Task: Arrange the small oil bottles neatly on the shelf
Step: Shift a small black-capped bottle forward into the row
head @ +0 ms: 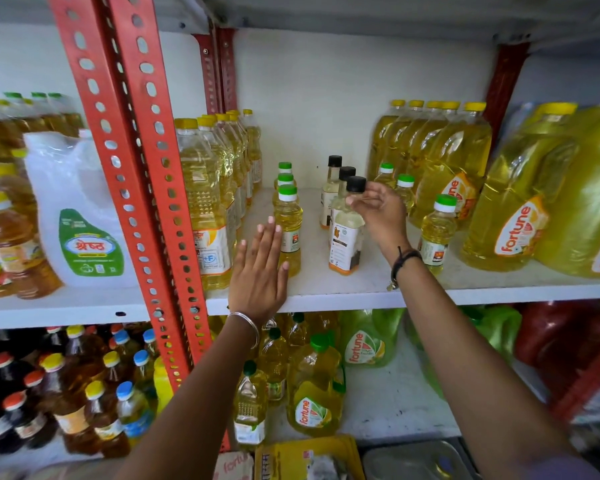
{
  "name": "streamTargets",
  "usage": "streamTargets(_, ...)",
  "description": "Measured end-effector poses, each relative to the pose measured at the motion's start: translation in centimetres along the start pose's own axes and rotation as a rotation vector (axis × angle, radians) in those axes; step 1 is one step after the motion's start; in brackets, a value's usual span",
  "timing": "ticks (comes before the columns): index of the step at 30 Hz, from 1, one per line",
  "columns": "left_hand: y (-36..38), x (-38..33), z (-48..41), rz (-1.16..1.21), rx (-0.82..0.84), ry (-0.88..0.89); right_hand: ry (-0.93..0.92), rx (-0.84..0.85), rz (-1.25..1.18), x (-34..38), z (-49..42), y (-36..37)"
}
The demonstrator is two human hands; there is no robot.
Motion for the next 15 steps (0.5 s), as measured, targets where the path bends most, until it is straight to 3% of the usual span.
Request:
streamTargets(6, 0.05, 0.01, 0.05, 0.000, 0.001, 0.001, 0.007, -0.026, 0.062, 0.03, 0.07, 0.29)
streamTargets(15, 0.16, 0.01, 0.03, 0.003, -0.005, 0.001, -0.012, 0.068, 0.142, 0.32, 0.72, 0.00)
Point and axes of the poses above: each hand's wrist, its own z-axis away from the middle knuckle, its own y-axis out of the palm, x = y × z, the point moved 3 cm from there along -z, towards the middle knuckle, and after that the axes turned 3 degrees about -z, right-handed, at the moved point
